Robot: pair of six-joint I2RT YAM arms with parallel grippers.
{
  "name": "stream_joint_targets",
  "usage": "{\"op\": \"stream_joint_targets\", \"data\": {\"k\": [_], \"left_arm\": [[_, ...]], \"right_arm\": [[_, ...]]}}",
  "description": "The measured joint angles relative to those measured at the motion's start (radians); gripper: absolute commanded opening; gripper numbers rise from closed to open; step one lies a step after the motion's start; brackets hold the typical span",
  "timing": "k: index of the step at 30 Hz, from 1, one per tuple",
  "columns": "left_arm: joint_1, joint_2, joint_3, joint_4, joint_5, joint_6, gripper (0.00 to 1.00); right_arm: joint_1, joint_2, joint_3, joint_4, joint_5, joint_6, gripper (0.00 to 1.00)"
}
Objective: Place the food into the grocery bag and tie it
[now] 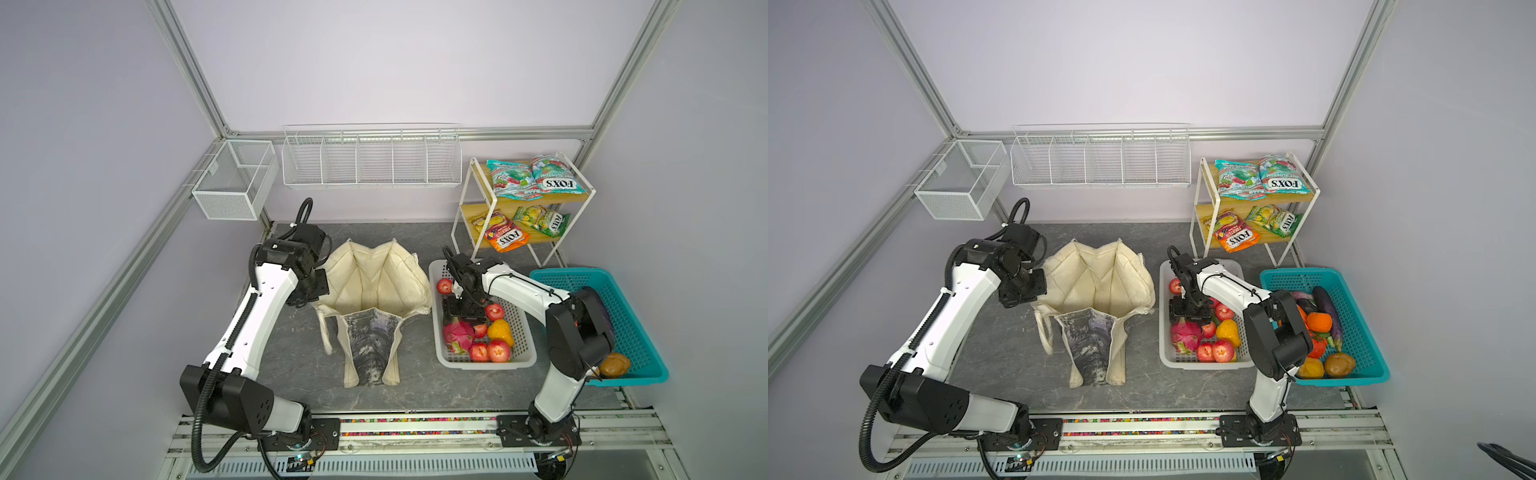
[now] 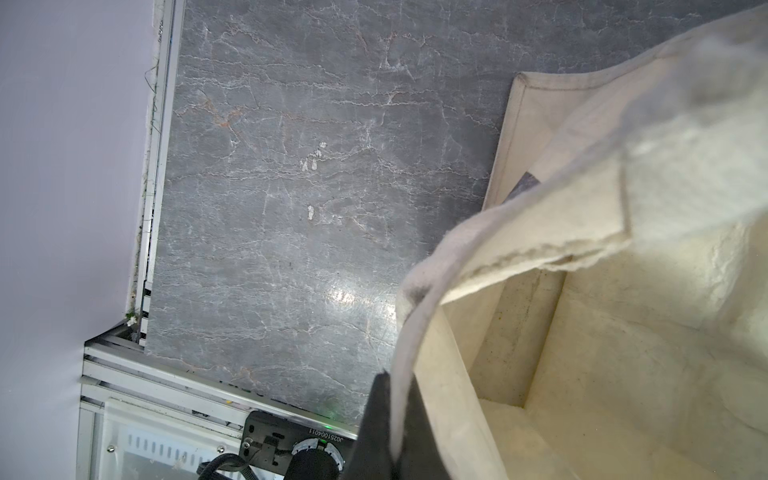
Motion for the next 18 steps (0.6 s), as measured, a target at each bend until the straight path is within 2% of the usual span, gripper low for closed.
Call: {"op": "stream_joint_targets", "data": {"k": [3,4,8,18], "left_arm": [[0.000,0.000,-0.004,0.001,0.000,0.000,0.00],[0.000,0.000,-0.005,0.001,0.000,0.000,0.00],[0.000,0.000,-0.005,0.002,0.000,0.000,0.00],[0.000,0.000,-0.005,0.003,0.000,-0.004,0.00]], "right_arm": [[0.000,0.000,0.000,-0.003,-0.002,0.002,0.97],[0.000,0.000,0.001,-0.006,-0.003,0.001,0.98],[0.000,0.005,0.017,-0.035,-0.005,-0.007,0.93],[0.000,0.007,0.063,-0.110,-0.011,-0.028,0.92]]}}
